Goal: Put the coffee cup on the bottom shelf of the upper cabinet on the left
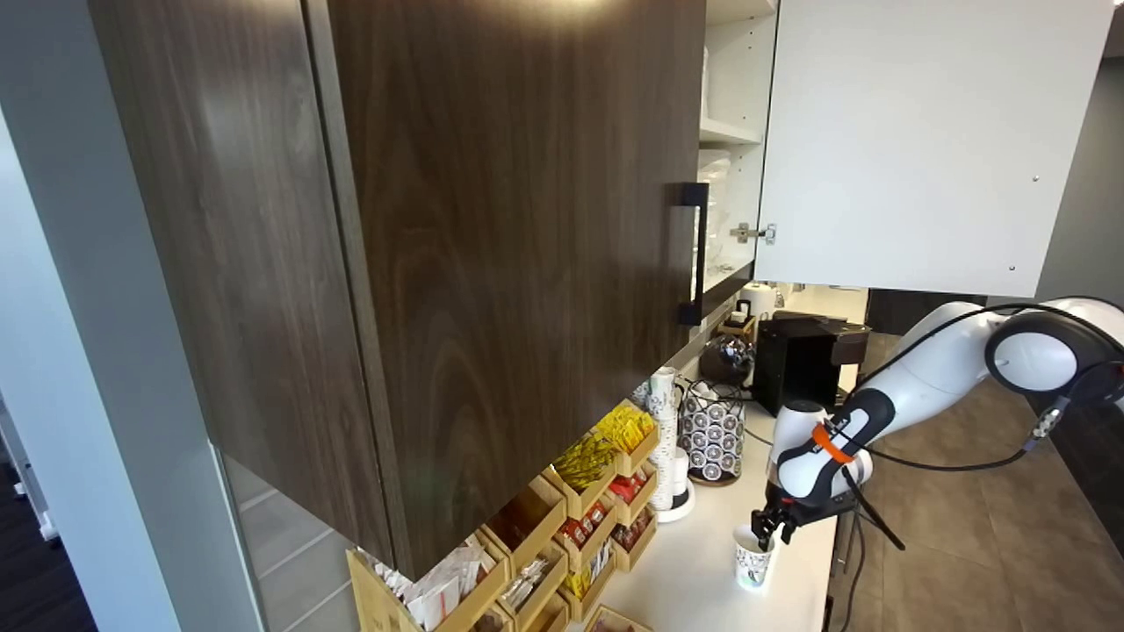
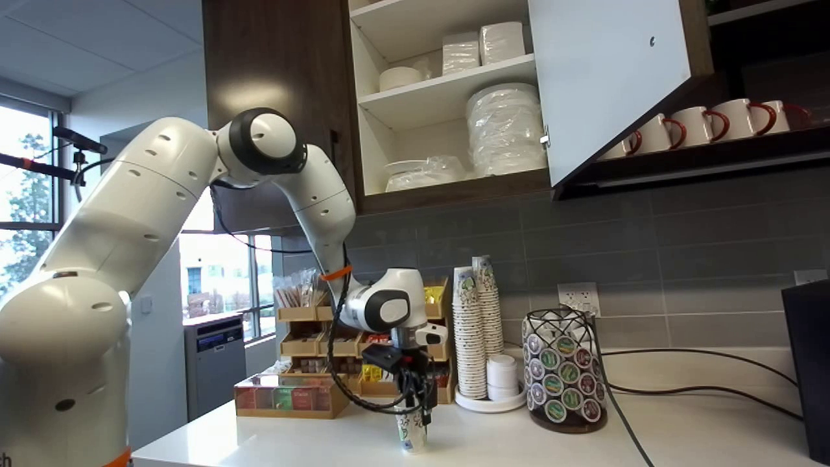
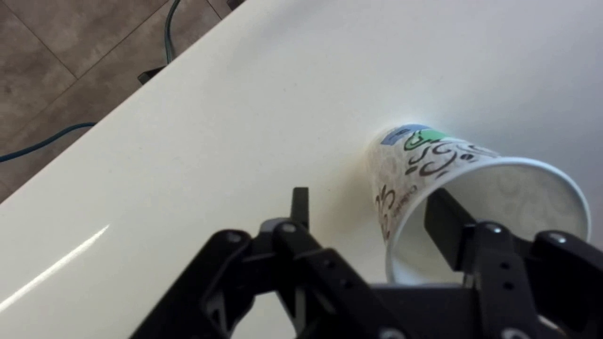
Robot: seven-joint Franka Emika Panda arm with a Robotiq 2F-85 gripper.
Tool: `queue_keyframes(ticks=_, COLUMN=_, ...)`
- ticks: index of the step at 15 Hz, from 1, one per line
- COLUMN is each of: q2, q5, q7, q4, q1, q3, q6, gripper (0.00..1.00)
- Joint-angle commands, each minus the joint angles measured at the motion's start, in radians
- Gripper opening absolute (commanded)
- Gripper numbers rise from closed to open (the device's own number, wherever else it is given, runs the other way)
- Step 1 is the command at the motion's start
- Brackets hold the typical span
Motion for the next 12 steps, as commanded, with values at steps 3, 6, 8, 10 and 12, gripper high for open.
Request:
queue_keyframes(ticks=3, q2=0.023, q5=0.022, q7=0.024, q4=0.006, q1=0.001, q3=-0.006, q6=0.031, gripper=0.20)
queue_keyframes(ticks=6, q2=0.020, q5=0.036, q7=0.033, q4=-0.001, q1=-0.004, q3=-0.001, q6=0.042, gripper=0.01)
queue_keyframes(ticks=8, q2=0.000, q5=0.044, q7=0.035, q4=-0.008, q1=-0.005, q3=0.000, q6=0.045, gripper=0.00)
queue_keyframes(ticks=10, q2=-0.034, q5=0.046, q7=0.028, q4=-0.020, q1=-0.011, q3=-0.002, q6=0.040, gripper=0.01)
queue_keyframes(ticks=12, q2=-0.084, q5=0.046, q7=0.019, q4=-0.034, q1=-0.019, q3=-0.003, q6=0.026, gripper=0.01)
